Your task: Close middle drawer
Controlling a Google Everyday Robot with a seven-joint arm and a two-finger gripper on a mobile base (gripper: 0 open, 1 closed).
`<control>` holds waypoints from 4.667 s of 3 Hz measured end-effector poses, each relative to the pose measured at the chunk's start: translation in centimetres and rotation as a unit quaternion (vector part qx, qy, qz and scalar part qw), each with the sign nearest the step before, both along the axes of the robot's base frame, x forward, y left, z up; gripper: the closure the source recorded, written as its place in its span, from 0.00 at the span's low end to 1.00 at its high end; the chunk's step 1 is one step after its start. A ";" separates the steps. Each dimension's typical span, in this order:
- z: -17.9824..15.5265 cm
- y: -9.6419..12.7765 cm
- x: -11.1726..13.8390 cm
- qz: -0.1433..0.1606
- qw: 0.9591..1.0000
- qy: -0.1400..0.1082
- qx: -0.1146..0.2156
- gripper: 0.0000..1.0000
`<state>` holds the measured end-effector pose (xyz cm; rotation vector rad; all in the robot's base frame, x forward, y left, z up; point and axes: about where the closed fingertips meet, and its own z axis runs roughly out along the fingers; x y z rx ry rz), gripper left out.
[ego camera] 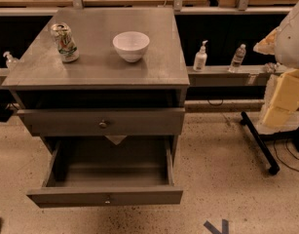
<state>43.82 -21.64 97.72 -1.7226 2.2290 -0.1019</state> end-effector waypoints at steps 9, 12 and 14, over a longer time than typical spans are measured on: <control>-27.8 22.0 -1.1 0.182 0.972 0.048 0.142 0.00; -38.1 23.9 -0.4 0.167 0.974 0.057 0.145 0.00; -44.5 28.4 1.5 0.189 0.974 0.014 0.128 0.00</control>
Offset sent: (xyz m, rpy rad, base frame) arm 0.0096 0.0200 -0.0297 -0.0094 0.0764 0.0808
